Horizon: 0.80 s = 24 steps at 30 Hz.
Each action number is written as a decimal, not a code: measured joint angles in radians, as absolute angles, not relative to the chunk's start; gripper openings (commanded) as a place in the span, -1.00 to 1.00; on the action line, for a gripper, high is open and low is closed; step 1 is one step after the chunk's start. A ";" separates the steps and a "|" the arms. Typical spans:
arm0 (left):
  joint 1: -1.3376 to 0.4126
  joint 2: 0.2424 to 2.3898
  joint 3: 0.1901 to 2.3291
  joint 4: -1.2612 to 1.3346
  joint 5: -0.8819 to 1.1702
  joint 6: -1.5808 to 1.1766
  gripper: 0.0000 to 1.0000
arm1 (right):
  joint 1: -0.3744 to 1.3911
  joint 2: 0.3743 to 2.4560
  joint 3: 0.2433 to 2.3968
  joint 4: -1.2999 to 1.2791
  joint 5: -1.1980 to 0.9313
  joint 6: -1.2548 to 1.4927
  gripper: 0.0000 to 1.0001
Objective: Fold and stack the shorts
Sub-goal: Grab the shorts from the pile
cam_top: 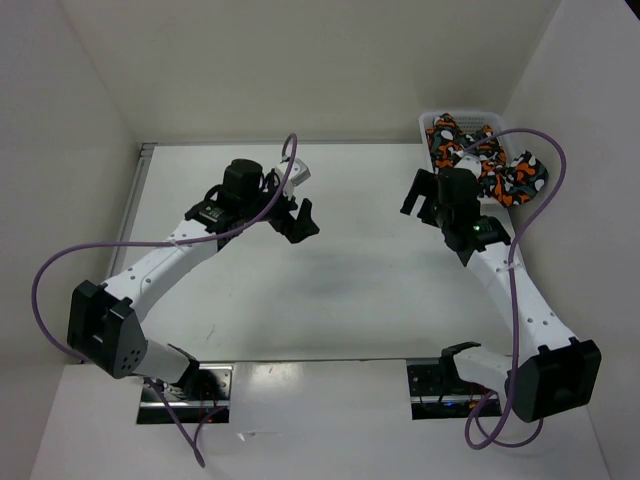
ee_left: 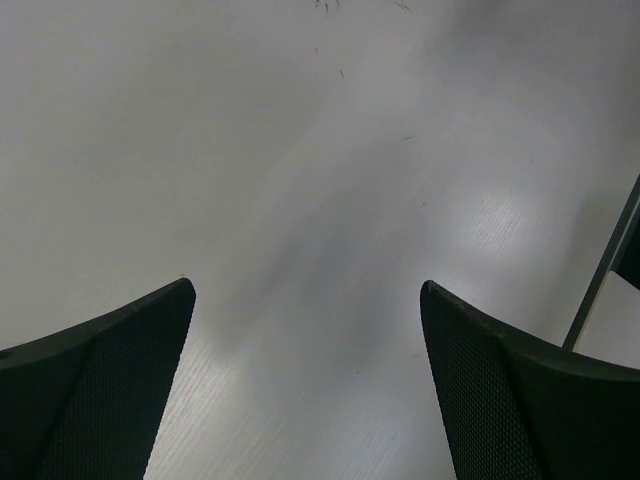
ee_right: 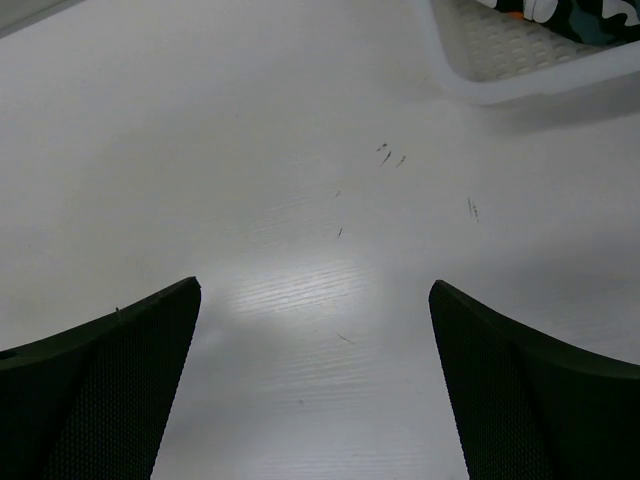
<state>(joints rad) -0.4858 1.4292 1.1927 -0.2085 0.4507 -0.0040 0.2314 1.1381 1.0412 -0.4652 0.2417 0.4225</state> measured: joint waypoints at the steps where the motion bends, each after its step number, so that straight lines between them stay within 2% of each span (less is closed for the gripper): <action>1: -0.486 1.429 1.193 -0.208 0.451 -0.004 1.00 | 0.231 1.139 1.041 -0.465 0.239 0.424 1.00; 7: -0.486 1.430 1.193 -0.218 0.451 -0.004 1.00 | 0.234 1.140 1.042 -0.466 0.267 0.415 1.00; 12: -0.486 1.446 1.196 -0.250 0.445 -0.004 1.00 | 0.287 1.143 1.070 -0.484 0.412 0.386 1.00; 14: -0.486 1.446 1.196 -0.253 0.436 -0.004 1.00 | 0.293 1.144 1.084 -0.478 0.454 0.376 0.83; 15: -0.486 1.446 1.196 -0.253 0.431 -0.004 1.00 | 0.293 1.140 1.084 -0.470 0.466 0.369 0.50; 16: -0.486 1.446 1.196 -0.254 0.426 -0.004 1.00 | 0.293 1.135 1.084 -0.464 0.474 0.360 0.34; 19: -0.485 1.445 1.196 -0.261 0.412 -0.004 1.00 | 0.262 1.109 1.066 -0.400 0.467 0.379 0.19; 21: -0.482 1.442 1.196 -0.265 0.407 -0.004 1.00 | 0.170 1.094 1.062 -0.355 0.384 0.396 0.10; 22: -0.481 1.441 1.196 -0.265 0.405 -0.004 1.00 | 0.090 1.097 1.063 -0.329 0.323 0.407 0.25; 24: -0.480 1.438 1.196 -0.266 0.402 -0.004 1.00 | -0.069 1.137 1.086 -0.306 0.220 0.441 0.74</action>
<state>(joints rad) -0.4801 1.4384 1.1961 -0.2661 0.4023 -0.0040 -0.0689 1.1366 1.0859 -0.3058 0.2199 0.4412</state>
